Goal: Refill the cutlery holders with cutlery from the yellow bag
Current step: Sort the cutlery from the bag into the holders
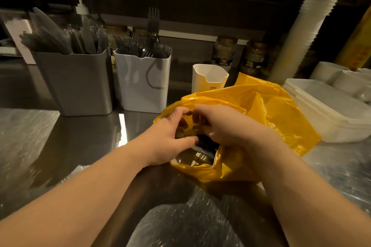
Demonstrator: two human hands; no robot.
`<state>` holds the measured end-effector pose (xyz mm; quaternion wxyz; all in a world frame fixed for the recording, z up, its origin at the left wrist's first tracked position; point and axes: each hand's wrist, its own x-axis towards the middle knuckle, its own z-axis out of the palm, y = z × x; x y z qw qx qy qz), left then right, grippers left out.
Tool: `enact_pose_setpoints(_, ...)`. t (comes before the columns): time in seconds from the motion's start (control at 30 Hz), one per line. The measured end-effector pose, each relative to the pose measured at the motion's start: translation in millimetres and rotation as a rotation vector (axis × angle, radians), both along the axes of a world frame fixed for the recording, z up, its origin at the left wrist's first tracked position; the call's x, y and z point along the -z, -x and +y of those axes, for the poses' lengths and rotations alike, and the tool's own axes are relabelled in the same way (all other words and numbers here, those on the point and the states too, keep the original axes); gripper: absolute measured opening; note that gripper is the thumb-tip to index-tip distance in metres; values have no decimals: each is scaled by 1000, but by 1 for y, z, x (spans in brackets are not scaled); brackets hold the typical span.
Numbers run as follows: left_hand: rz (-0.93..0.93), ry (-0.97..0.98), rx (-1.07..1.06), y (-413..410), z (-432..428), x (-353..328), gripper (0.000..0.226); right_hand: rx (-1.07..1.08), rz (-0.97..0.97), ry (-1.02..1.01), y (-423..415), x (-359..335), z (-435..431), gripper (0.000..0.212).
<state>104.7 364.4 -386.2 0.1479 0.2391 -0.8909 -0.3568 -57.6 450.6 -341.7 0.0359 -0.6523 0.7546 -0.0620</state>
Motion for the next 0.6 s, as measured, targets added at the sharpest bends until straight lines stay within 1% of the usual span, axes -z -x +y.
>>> enact_pose_setpoints(0.07,21,82,-41,4,0,2,57,-12,14,-22,-5,-1,-4,48)
enact_pose_setpoints(0.13,19,94,-70,6,0,4,52,-8,7,-41,-6,-3,-6,47)
enact_pose_setpoints(0.2,4,76,-85,6,0,4,57,-4,8,-50,-6,-4,-8,42)
enact_pose_setpoints(0.27,-6,85,-98,5,1,2,62,12,56,-31,-7,-3,-9,37)
enact_pose_setpoints(0.33,9,74,-127,5,2,0,64,34,112,63,-6,-4,-9,28)
enact_pose_setpoints(0.37,36,48,-152,5,2,-1,63,41,110,131,-4,-6,-8,21)
enact_pose_setpoints(0.4,82,18,-173,5,1,-1,62,48,76,192,-2,-8,-7,16)
enact_pose_setpoints(0.47,203,-21,-190,6,-1,-1,55,68,-65,267,3,-13,-3,11)
enact_pose_setpoints(0.53,329,-49,-193,7,-3,1,50,82,-221,301,7,-15,0,10)
enact_pose_setpoints(0.6,410,-52,-205,9,-2,1,46,82,-337,334,11,-16,2,9)
